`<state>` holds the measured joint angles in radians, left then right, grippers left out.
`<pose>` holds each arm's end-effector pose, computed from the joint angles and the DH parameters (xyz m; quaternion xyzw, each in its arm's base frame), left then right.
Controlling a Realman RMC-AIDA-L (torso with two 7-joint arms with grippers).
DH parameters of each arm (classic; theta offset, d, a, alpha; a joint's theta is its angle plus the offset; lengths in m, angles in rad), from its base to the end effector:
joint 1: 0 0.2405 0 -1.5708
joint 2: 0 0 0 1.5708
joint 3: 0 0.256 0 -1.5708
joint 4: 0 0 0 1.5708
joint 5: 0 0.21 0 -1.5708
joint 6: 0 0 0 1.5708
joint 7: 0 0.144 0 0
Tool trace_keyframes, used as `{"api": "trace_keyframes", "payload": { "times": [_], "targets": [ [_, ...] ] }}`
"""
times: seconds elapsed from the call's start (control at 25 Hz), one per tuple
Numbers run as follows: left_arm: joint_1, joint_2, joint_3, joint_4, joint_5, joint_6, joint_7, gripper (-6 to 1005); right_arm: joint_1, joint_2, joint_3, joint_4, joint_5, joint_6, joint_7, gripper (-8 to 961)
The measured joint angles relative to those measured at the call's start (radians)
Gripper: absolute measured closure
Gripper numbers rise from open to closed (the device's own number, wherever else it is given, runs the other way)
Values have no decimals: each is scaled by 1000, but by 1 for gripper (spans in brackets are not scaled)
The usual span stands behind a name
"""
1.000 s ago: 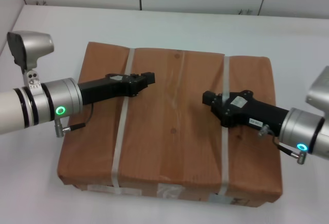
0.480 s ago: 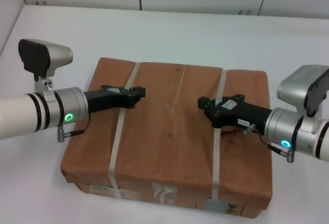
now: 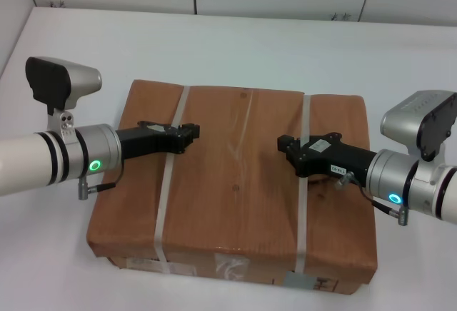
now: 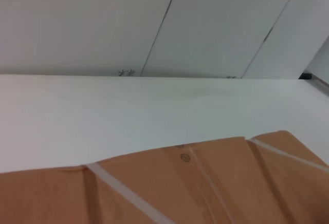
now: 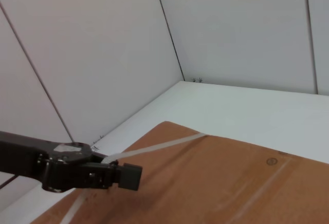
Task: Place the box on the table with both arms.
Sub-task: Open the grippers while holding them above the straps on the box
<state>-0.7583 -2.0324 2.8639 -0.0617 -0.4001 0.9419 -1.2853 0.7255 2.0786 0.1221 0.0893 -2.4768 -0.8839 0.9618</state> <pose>-0.2915 0.3698 -0.0729 -0.8600 -0.4088 -0.1861 0.2421 0.2658 0.3454 -0.1178 -0.8898 0.3325 0.2052 0.2357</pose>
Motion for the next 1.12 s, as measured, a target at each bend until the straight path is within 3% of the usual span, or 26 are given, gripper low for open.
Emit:
{"api": "trace_keyframes", "payload": {
  "times": [0.84,1.04,1.12],
  "targets": [
    [6,0,-1,7,14,-12,-2,918,-5,0,-2,-8,2,18,27,904],
    [15,-6,-2,7,13,-16,0,917,-19,0,6,-5,11,28,39,717],
    [19,-6,-2,8,16,-20,-1,827,-21,0,8,-6,12,29,51,572]
  ]
}}
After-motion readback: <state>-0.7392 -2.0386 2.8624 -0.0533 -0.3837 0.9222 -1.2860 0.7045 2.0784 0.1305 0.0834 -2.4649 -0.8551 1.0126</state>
